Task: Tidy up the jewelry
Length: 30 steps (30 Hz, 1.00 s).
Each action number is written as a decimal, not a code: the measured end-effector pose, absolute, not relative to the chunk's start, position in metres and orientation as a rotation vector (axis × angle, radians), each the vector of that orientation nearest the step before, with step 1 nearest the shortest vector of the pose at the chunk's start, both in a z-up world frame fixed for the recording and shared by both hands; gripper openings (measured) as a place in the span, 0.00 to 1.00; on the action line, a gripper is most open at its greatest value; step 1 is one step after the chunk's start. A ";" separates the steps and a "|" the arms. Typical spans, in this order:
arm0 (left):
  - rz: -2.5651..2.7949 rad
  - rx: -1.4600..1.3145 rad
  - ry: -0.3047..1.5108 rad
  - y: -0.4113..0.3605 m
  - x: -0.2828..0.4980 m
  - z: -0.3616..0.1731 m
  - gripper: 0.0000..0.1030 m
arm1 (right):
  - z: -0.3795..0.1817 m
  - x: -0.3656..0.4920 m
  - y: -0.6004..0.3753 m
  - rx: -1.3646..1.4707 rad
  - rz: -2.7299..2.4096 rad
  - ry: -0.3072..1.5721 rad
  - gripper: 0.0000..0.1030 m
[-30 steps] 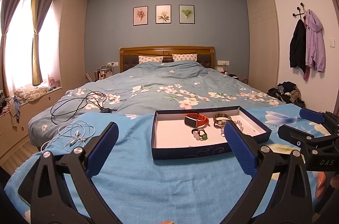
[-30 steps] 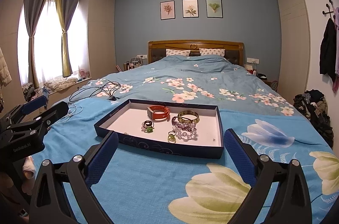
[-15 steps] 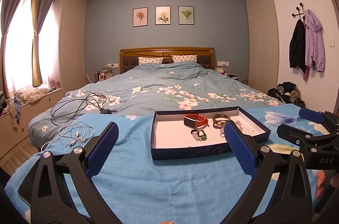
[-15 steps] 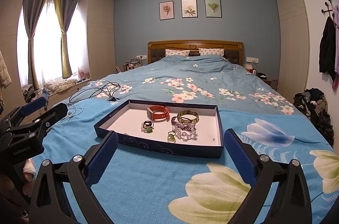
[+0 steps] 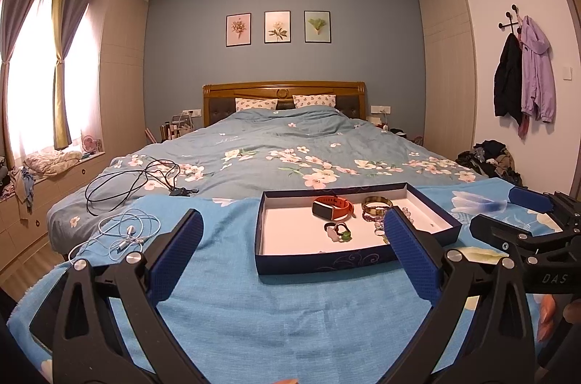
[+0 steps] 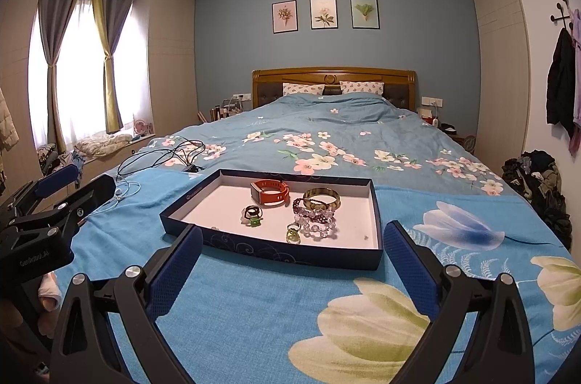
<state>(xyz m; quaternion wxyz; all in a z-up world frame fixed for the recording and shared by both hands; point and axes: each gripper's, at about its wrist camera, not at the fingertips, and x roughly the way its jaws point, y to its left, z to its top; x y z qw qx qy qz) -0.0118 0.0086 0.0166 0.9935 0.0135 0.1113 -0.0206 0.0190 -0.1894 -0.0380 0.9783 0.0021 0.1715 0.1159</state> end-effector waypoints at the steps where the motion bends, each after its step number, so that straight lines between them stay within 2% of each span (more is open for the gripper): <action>1: -0.042 0.028 0.221 0.009 -0.013 0.017 0.95 | -0.038 0.019 -0.189 0.005 0.234 0.345 0.94; 30: -0.045 0.028 0.221 0.007 -0.012 0.016 0.95 | -0.038 0.020 -0.191 0.007 0.230 0.343 0.94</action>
